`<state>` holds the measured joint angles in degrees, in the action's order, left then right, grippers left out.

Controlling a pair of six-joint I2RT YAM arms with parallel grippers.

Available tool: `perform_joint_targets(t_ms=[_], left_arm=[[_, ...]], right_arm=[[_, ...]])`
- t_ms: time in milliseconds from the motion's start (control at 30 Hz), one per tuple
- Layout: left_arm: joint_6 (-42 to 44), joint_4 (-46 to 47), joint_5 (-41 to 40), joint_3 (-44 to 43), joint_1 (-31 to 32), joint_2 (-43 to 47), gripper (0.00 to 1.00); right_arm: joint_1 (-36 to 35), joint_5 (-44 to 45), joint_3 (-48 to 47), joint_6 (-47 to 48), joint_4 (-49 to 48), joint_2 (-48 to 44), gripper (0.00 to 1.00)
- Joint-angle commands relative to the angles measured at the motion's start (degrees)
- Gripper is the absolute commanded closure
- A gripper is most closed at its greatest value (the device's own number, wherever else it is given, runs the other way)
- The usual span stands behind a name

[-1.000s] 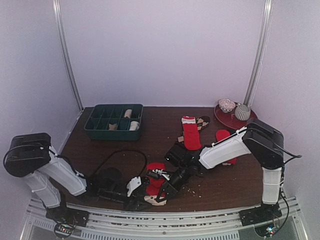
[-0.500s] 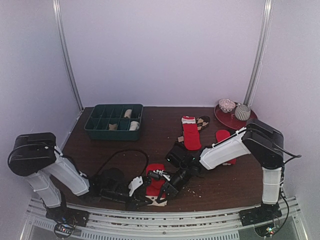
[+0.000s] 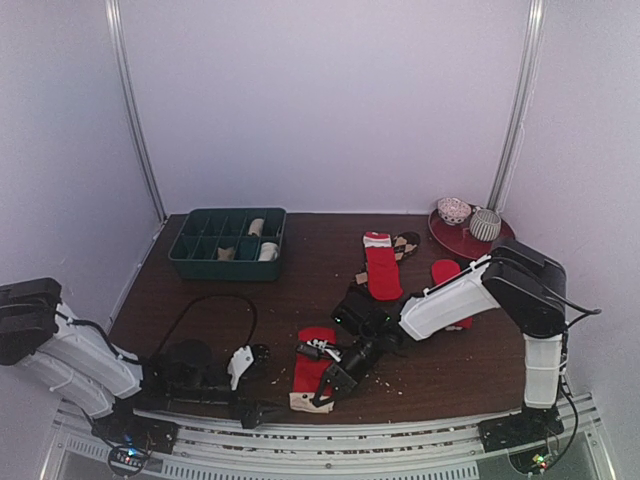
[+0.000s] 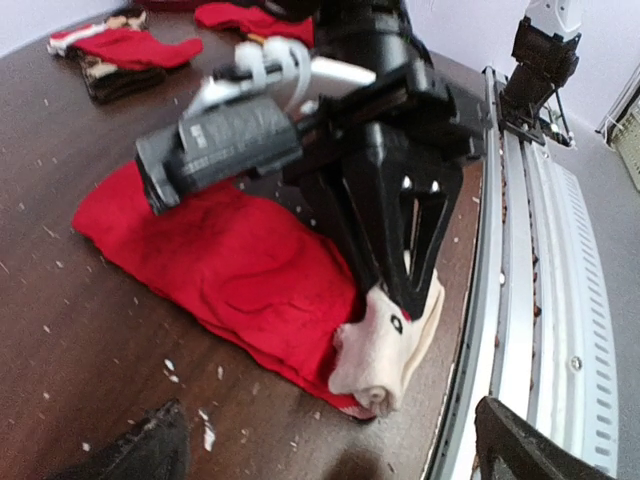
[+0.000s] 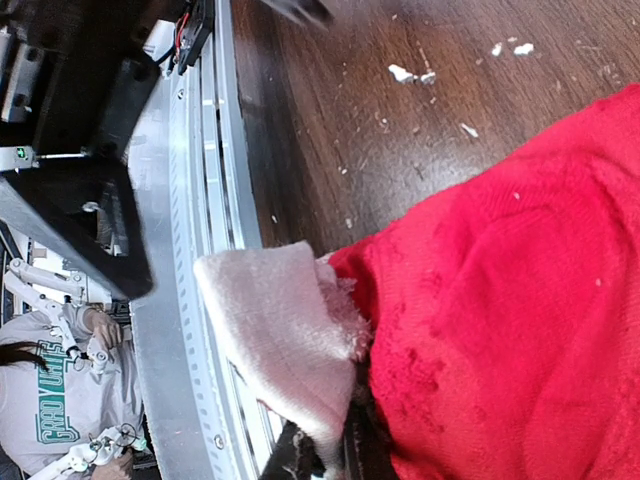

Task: Roll the socks
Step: Roll a pair of socks at the center of the board.

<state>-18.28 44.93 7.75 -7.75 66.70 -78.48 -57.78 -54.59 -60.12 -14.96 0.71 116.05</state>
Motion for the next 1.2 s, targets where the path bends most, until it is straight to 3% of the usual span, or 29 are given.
perform_joint_targets(t_ms=[0, 167, 400, 500, 667, 867, 1167], left_arm=[[7.84, 4.04, -3.45, -0.63, -0.16, 3.47, 0.03], [12.25, 7.43, 4.27, -5.19, -0.16, -3.79, 0.12], [10.75, 10.18, 13.8, -8.84, -0.16, -12.95, 0.36], [10.1, 8.56, 15.1, -9.35, -0.16, -13.94, 0.49], [8.23, 8.29, 15.98, -8.43, -0.1, -14.75, 0.56], [6.33, 9.56, 13.19, -9.09, -0.15, -17.86, 0.53], [3.63, 8.96, 12.5, -10.24, -0.16, -22.02, 0.87]], right_arm=[[-0.67, 12.45, 3.75, 0.66, 10.04, 6.69, 0.92], [-0.65, 12.9, 3.28, 1.07, 10.54, 7.0, 0.92], [-0.59, 13.14, 3.43, 1.07, 10.71, 6.74, 0.92], [-0.55, 13.21, 3.44, 1.07, 10.72, 6.91, 0.92], [-0.52, 13.24, 3.55, 0.99, 10.5, 7.02, 0.92], [-0.5, 13.26, 3.76, 0.56, 10.36, 6.79, 0.92], [-0.52, 13.46, 4.72, -0.13, 9.63, 5.83, 0.92]])
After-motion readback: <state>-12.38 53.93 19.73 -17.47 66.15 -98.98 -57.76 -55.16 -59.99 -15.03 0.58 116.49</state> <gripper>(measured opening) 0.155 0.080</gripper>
